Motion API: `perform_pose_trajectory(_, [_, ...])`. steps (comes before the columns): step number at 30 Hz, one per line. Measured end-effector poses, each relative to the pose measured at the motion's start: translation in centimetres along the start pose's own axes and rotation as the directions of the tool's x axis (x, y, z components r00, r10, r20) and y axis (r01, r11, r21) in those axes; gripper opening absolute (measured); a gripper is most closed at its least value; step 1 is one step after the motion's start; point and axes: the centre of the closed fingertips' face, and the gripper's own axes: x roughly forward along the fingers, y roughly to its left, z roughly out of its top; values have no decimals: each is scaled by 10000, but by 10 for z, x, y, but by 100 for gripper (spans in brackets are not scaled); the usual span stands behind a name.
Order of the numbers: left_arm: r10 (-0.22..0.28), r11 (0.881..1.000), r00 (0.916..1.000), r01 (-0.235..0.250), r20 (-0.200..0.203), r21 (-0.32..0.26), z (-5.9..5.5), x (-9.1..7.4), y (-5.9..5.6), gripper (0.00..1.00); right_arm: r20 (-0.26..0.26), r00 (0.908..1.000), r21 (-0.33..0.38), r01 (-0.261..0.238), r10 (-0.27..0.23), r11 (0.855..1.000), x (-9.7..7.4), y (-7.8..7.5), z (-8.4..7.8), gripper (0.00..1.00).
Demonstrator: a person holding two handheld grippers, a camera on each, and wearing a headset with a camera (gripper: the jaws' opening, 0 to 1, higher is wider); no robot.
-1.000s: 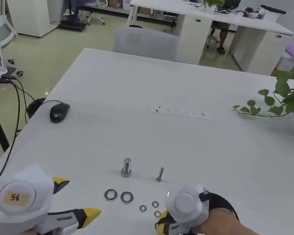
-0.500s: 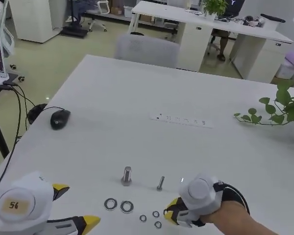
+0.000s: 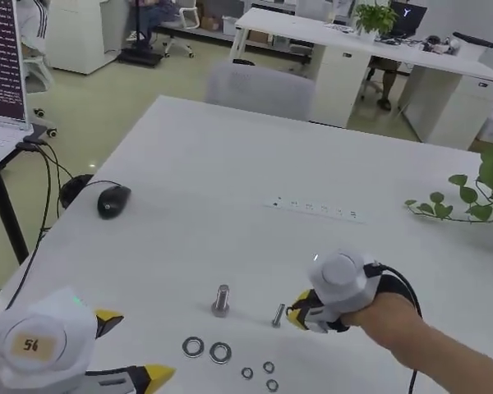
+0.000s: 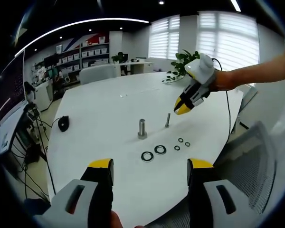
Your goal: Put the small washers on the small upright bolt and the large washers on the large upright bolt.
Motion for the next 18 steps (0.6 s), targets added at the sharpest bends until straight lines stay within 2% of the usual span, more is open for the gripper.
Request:
perform_pose_trajectory(6, [65,9999,10000,-64,51,-107,0,-2,3,62,-163,9999,-63,-25,24,10000,6,-6,5,13])
perform_pose_trajectory(14, [166,9997,9998,-164,102,-193,1,-3,7,62,-541,9984,-146,-156,148,9998,15,-6,0,13])
perform_pose_trajectory(18, [201,9996,9997,-199,111,-224,0,-4,9,62,-527,9985,-96,-134,129,9999,15,-7,2,13])
